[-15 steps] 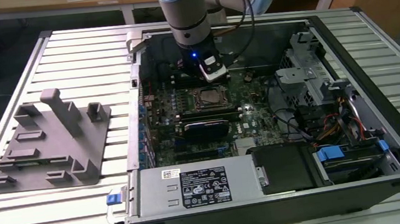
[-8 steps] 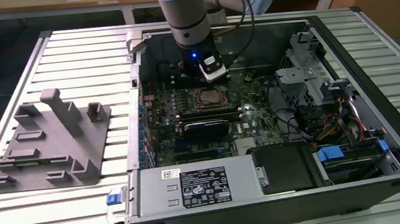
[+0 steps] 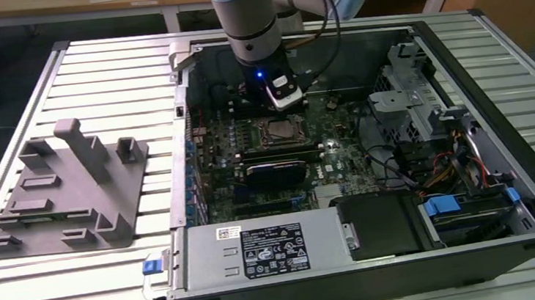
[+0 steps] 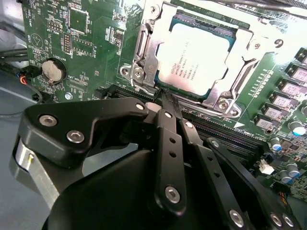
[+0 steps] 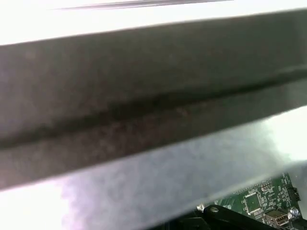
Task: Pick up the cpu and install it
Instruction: 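Install the first cpu locking lever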
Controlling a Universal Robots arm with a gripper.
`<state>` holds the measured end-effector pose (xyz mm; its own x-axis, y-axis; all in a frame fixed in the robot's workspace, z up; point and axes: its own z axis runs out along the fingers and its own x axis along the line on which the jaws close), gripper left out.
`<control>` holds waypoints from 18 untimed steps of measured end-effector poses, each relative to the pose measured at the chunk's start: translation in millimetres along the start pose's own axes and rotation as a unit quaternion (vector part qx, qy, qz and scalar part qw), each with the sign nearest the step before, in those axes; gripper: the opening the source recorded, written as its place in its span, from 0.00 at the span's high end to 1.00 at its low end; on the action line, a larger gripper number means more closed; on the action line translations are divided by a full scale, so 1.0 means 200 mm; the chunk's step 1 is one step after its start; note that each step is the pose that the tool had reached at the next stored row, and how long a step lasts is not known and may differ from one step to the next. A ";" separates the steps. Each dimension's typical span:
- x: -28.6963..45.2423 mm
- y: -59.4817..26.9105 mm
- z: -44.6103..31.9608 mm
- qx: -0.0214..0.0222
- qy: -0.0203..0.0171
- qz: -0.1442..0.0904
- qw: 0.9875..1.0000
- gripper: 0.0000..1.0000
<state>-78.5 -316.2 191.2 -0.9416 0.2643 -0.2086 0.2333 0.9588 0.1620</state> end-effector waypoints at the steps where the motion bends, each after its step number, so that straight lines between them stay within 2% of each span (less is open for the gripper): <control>1: 0.000 0.000 0.000 0.000 0.000 0.000 1.000 0.89; 8: 0.000 0.000 0.000 0.000 0.000 0.000 1.000 0.89; 12: 0.000 0.000 0.001 -0.006 0.001 0.002 1.000 0.89; 18: -0.002 0.002 -0.011 -0.006 0.001 0.002 1.000 0.89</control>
<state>-78.4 -316.1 193.5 -0.9415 0.2671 -0.2055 0.2334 0.9567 0.1741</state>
